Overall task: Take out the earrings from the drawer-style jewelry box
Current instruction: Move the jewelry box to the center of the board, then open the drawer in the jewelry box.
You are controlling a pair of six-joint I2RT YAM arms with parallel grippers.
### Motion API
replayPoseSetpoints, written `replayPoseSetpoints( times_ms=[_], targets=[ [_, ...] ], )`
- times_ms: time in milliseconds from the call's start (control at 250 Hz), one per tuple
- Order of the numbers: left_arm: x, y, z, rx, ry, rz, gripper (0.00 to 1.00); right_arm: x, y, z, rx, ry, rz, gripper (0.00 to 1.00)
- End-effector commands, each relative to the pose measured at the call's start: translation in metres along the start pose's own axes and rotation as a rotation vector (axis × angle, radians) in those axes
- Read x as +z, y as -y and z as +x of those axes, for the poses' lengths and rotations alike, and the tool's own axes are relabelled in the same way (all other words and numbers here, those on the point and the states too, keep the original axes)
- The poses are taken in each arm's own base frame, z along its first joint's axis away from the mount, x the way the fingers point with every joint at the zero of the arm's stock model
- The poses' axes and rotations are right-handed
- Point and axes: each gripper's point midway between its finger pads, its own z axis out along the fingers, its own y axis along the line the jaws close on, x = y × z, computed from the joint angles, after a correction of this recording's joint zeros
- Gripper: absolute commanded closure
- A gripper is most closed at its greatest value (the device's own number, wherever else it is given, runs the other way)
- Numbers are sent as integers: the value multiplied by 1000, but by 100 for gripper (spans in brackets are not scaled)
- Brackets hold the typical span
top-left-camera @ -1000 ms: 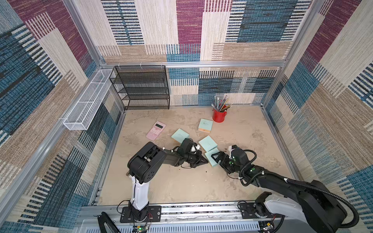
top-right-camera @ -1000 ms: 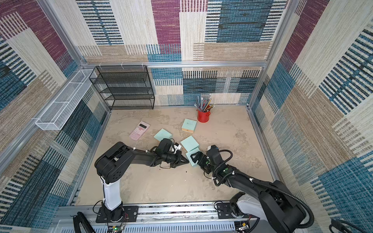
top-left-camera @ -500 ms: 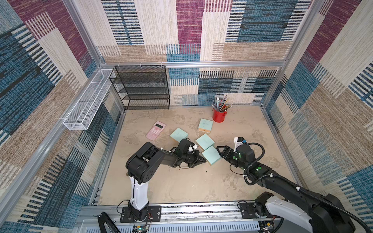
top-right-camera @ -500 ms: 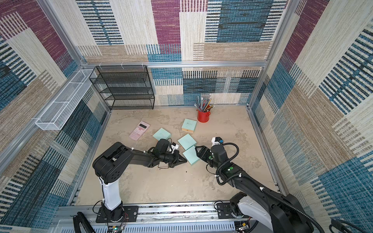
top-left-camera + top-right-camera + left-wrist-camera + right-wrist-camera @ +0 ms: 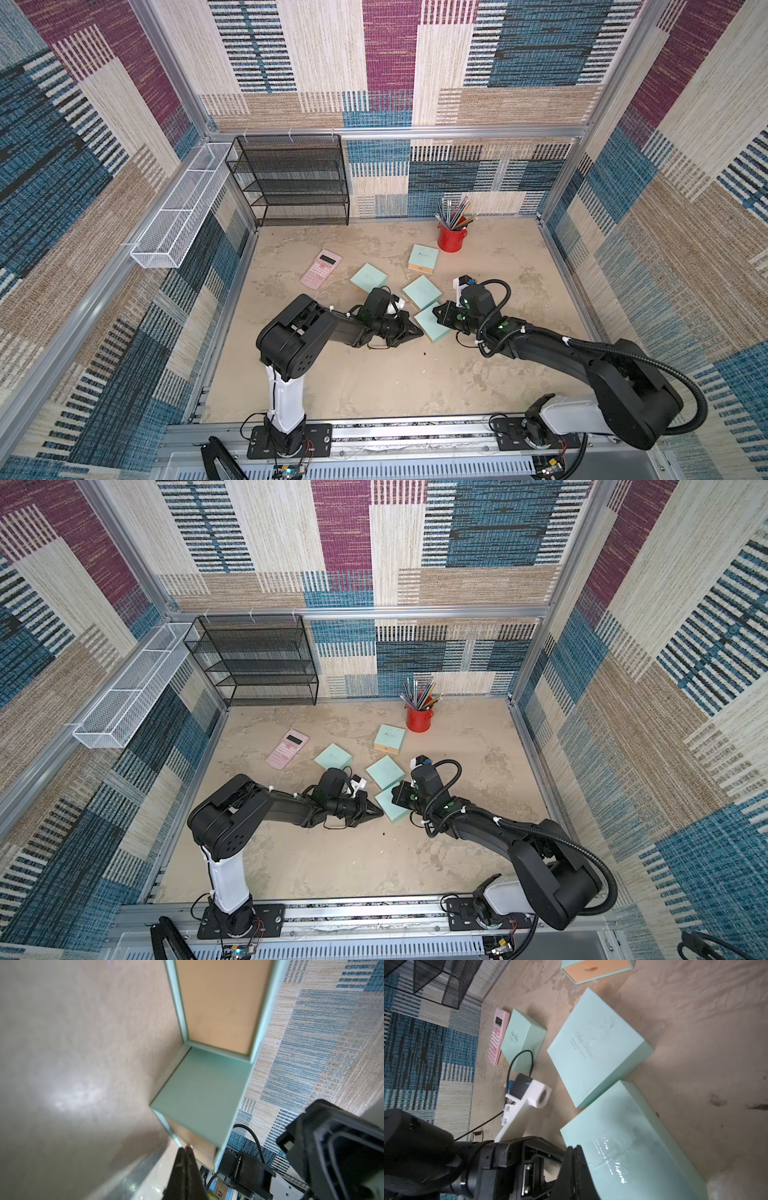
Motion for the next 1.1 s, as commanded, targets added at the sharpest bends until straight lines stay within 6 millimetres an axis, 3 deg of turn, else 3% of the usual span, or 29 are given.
replayPoseSetpoints(
  times_ms=[0, 204, 608, 916, 1096],
  targets=[
    [-1, -7, 1, -32, 6, -27, 100, 5, 3, -1, 12, 10, 4, 96],
    [-1, -10, 2, -37, 3, -36, 100, 13, 24, 11, 56, -12, 63, 100],
    [-9, -23, 9, -52, 13, -96, 100, 16, 48, 16, 125, -4, 146, 100],
    [-17, -39, 18, -81, 14, -131, 100, 15, 50, 12, 137, 4, 147, 100],
    [-25, -44, 25, -89, 16, -135, 100, 15, 40, 8, 118, 0, 112, 100]
  ],
)
